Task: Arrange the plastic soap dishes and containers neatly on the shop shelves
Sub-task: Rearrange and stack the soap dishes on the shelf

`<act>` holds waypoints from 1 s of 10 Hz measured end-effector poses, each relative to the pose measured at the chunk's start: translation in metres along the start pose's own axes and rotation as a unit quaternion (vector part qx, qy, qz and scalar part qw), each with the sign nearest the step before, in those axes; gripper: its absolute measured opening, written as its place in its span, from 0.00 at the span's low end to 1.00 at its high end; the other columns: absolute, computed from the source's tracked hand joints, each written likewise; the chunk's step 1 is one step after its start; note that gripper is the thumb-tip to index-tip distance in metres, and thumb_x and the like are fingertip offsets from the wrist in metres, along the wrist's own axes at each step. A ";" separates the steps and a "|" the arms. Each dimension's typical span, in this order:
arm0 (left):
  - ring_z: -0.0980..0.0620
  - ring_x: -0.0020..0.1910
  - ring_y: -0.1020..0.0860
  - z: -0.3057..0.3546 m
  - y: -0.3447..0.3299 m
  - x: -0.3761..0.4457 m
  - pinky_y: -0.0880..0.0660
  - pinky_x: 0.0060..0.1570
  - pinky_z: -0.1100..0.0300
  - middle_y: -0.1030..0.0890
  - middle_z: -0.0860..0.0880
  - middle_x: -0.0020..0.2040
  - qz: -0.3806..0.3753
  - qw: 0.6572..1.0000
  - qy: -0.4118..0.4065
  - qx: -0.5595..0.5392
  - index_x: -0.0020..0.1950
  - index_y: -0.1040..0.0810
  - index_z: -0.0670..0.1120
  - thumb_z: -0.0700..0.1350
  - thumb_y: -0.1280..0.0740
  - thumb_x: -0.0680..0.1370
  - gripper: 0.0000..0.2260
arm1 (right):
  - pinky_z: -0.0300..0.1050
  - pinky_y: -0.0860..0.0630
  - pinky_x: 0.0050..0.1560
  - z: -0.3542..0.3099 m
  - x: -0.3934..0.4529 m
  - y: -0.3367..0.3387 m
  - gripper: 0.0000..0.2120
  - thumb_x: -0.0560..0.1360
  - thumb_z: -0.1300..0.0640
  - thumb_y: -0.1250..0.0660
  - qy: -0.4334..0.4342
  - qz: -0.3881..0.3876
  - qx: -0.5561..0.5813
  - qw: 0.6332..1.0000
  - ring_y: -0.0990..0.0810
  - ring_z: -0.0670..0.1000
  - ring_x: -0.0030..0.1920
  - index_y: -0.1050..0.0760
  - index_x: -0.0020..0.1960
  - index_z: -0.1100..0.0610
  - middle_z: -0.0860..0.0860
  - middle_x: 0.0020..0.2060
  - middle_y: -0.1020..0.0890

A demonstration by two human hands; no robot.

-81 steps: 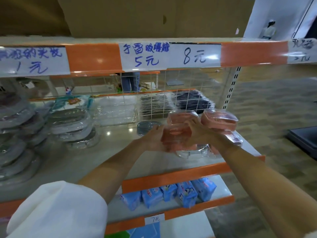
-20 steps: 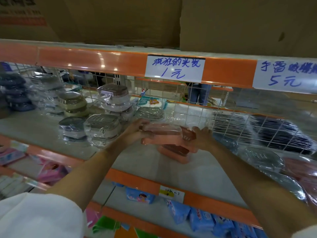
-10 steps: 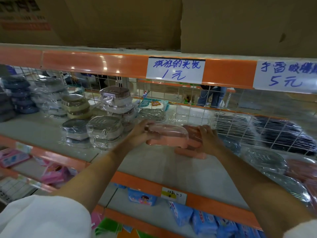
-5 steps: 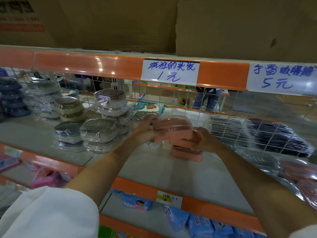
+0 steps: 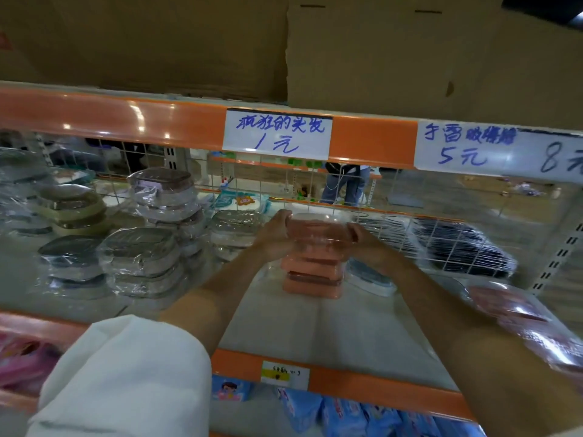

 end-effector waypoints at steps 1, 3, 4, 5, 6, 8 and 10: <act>0.47 0.60 0.27 -0.003 -0.008 0.000 0.26 0.60 0.48 0.25 0.46 0.59 -0.002 1.000 0.016 -0.002 0.70 0.34 0.42 0.41 0.23 0.68 0.33 | 0.31 0.24 0.35 0.003 0.005 -0.002 0.14 0.72 0.71 0.30 -0.006 0.026 0.005 1.000 0.23 0.44 0.38 0.27 0.46 0.54 0.49 0.40 0.22; 0.41 0.56 0.23 -0.021 -0.017 0.002 0.24 0.56 0.45 0.22 0.41 0.55 0.008 0.998 0.056 0.016 0.60 0.29 0.40 0.45 0.24 0.70 0.24 | 0.43 0.21 0.47 0.022 0.012 -0.009 0.27 0.61 0.60 0.20 -0.014 0.036 -0.019 0.999 0.18 0.54 0.50 0.22 0.59 0.60 0.54 0.49 0.17; 0.43 0.56 0.23 -0.026 -0.022 -0.001 0.24 0.55 0.51 0.21 0.41 0.56 -0.034 0.993 0.091 0.064 0.57 0.26 0.40 0.54 0.31 0.75 0.19 | 0.35 0.23 0.44 0.018 0.009 -0.009 0.16 0.69 0.68 0.26 -0.025 0.057 -0.015 0.998 0.21 0.49 0.49 0.25 0.52 0.55 0.47 0.45 0.20; 0.43 0.56 0.23 -0.026 -0.024 -0.004 0.29 0.52 0.56 0.21 0.41 0.55 -0.035 0.989 0.102 0.102 0.58 0.25 0.38 0.56 0.35 0.77 0.22 | 0.41 0.29 0.50 0.022 0.010 -0.009 0.18 0.72 0.62 0.26 -0.051 0.072 -0.066 0.994 0.25 0.51 0.54 0.28 0.59 0.60 0.49 0.50 0.24; 0.47 0.56 0.26 -0.025 -0.028 -0.008 0.32 0.49 0.58 0.24 0.44 0.54 -0.013 0.989 0.107 0.105 0.59 0.27 0.38 0.54 0.34 0.78 0.21 | 0.39 0.30 0.45 0.031 0.009 -0.012 0.17 0.74 0.57 0.28 -0.079 0.071 -0.108 0.988 0.27 0.52 0.57 0.29 0.59 0.61 0.53 0.55 0.25; 0.44 0.56 0.24 -0.025 -0.024 -0.021 0.27 0.48 0.55 0.22 0.43 0.58 -0.006 0.977 0.126 0.174 0.60 0.28 0.38 0.56 0.31 0.72 0.26 | 0.42 0.33 0.52 0.035 -0.006 -0.001 0.30 0.74 0.49 0.29 -0.093 0.077 -0.184 0.975 0.27 0.55 0.64 0.33 0.69 0.64 0.55 0.65 0.26; 0.50 0.55 0.24 0.005 -0.041 -0.043 0.31 0.52 0.62 0.22 0.49 0.54 -0.064 0.978 0.073 0.186 0.62 0.23 0.44 0.51 0.31 0.76 0.18 | 0.48 0.27 0.47 0.047 -0.037 0.049 0.11 0.75 0.55 0.30 -0.098 0.087 -0.290 0.948 0.24 0.58 0.51 0.26 0.52 0.61 0.56 0.46 0.21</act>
Point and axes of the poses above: each hand's wrist, its own x-axis towards the middle knuckle, its own y-axis out of the back of the hand, z = x × y, the point moved 3 cm from there along x, towards the middle knuckle
